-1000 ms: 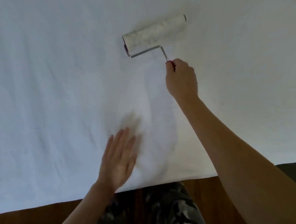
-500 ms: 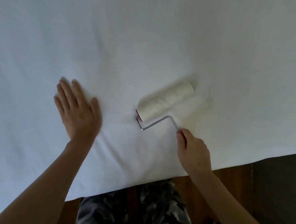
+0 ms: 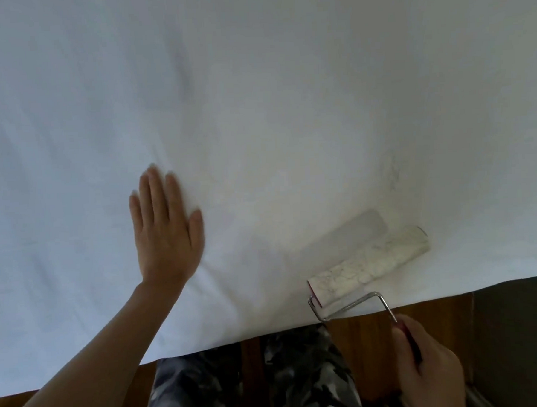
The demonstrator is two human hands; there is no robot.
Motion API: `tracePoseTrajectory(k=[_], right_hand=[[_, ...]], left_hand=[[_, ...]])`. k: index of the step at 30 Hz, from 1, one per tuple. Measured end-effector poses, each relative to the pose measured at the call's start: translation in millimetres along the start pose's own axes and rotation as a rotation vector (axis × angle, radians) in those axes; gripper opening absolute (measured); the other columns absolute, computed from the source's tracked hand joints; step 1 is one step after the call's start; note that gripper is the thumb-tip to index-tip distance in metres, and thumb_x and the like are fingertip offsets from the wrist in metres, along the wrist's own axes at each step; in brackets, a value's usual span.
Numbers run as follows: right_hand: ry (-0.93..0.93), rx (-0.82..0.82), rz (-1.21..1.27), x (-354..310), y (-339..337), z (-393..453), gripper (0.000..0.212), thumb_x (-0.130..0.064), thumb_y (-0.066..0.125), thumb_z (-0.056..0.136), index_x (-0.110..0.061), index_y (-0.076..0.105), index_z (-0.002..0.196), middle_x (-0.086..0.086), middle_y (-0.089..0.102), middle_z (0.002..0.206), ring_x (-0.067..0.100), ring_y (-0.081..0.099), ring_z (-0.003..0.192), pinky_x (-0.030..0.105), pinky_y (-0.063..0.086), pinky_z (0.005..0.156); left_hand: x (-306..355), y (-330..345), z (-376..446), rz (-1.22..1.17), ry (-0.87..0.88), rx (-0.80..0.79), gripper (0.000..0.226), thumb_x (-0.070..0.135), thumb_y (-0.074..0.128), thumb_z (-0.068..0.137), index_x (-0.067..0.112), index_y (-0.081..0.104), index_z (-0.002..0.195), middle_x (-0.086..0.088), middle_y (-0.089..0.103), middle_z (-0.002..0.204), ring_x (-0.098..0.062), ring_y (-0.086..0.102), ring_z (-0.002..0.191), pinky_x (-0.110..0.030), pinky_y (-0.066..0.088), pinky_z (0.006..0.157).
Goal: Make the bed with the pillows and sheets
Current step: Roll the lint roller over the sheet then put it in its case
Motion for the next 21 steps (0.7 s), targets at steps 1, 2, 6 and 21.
tracePoseTrajectory(k=[1,2,6,21], right_hand=[[-0.016,0.011,-0.003,-9.6,-2.2,6.2,0.068,-0.06,0.023,0.097,-0.009,0.068,0.101,-0.019,0.054,0.063,-0.005,0.049,0.049,0.007,0.036,0.051],[-0.062,0.039,-0.024,-22.5,-3.5,15.8,0.062,-0.056,0.026,0.098,-0.01,0.068,0.101,-0.018,0.053,0.064,-0.007,0.046,0.049,0.006,0.034,0.05],[-0.26,0.07,-0.094,-106.7,2.6,76.4,0.038,-0.039,0.031,0.097,-0.016,0.06,0.096,-0.015,0.048,0.059,0.006,0.046,0.046,0.02,0.031,0.044],[-0.291,-0.103,-0.141,-252.1,44.9,144.4,0.028,-0.031,0.031,0.103,-0.015,0.053,0.111,0.007,0.059,0.088,0.028,0.05,0.078,0.031,0.032,0.066]], left_hand=[[0.1,0.4,-3.5,-0.001,-0.004,-0.004,0.063,0.035,0.026,0.102,-0.005,0.019,0.15,-0.029,0.016,0.156,-0.04,0.014,0.146,-0.048,0.008,0.121],[0.5,0.8,-6.9,-0.008,-0.015,-0.006,0.063,0.035,0.027,0.102,-0.006,0.019,0.15,-0.028,0.016,0.157,-0.039,0.014,0.147,-0.047,0.007,0.121],[1.7,0.6,-14.7,-0.033,-0.038,-0.002,0.065,0.035,0.026,0.102,-0.009,0.02,0.149,-0.027,0.018,0.156,-0.038,0.015,0.147,-0.045,0.009,0.121],[-2.7,3.6,-34.9,-0.062,-0.077,0.023,0.063,0.029,0.03,0.098,-0.01,0.024,0.147,-0.026,0.021,0.156,-0.037,0.018,0.146,-0.043,0.011,0.121]])
Point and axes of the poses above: each hand's wrist, its own z-axis towards the middle knuckle, its own y-axis out of the palm, x = y × z, the point moved 1 cm from there along z, towards the middle knuckle
